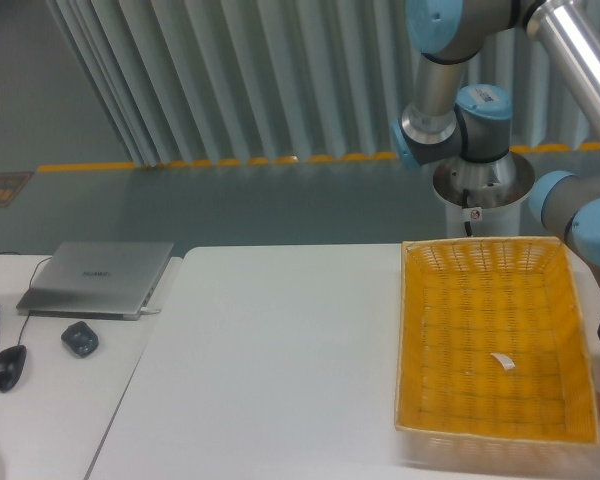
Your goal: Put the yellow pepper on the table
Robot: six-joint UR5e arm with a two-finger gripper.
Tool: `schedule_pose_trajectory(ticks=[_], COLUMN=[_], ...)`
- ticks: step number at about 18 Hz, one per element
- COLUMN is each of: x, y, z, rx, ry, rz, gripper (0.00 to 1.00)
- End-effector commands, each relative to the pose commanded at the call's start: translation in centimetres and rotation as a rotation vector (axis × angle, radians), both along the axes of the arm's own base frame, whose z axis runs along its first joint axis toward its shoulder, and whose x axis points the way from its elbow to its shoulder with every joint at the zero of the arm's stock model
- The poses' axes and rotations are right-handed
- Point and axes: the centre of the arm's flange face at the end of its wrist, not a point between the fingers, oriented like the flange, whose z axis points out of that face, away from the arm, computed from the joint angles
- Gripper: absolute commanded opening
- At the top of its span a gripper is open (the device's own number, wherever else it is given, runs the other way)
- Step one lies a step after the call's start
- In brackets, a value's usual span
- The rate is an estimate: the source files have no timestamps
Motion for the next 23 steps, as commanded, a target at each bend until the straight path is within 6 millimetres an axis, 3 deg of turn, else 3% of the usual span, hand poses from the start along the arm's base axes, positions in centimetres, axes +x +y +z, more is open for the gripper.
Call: schedule_pose_trajectory(ticks=[17,23], x=[1.7,3.1], y=[0.1,-1.1], z=[1.6,4.7], rx=[-0.057,-0.074], ry=[-0.090,-0.115], rz=[-0.351,-0.448], gripper=[1.00,1.00])
